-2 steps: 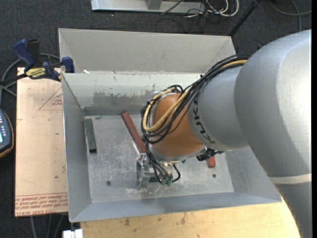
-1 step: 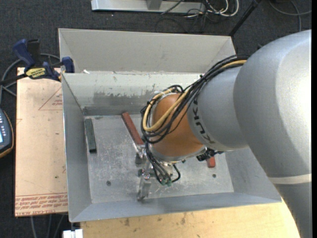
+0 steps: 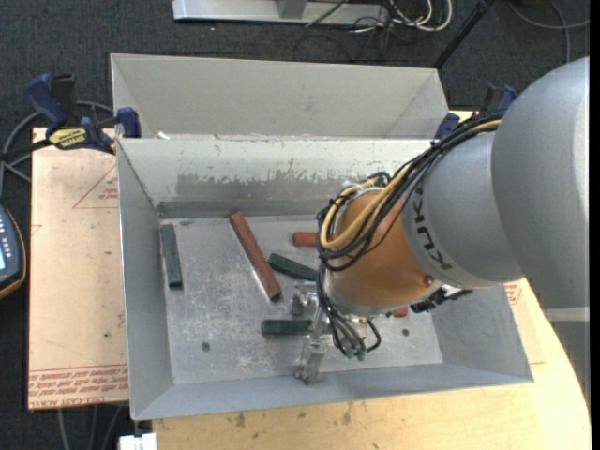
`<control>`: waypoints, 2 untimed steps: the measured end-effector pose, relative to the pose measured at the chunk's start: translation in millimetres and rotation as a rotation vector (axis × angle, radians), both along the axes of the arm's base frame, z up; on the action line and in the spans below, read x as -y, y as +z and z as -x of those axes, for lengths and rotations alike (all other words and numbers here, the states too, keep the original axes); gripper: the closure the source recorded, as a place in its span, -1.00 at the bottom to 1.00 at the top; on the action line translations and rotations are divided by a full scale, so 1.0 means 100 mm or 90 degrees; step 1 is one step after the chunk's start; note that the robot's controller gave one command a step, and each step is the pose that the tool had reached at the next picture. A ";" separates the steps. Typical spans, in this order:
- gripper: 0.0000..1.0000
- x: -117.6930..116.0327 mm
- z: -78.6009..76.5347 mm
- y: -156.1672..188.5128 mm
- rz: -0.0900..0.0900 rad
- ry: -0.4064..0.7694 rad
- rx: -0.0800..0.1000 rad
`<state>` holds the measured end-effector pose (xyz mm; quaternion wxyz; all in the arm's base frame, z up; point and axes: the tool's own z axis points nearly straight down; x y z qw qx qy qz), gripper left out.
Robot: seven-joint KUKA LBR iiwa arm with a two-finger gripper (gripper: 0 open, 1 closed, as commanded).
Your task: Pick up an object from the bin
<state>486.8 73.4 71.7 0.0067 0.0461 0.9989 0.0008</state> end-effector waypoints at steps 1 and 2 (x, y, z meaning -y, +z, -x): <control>1.00 -0.03 0.03 -0.02 0.000 0.004 -0.009; 1.00 -0.13 -0.02 1.73 -0.001 -0.011 -0.002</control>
Offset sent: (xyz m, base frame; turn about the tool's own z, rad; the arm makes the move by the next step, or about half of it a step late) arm 0.0000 0.0000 0.0000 0.0000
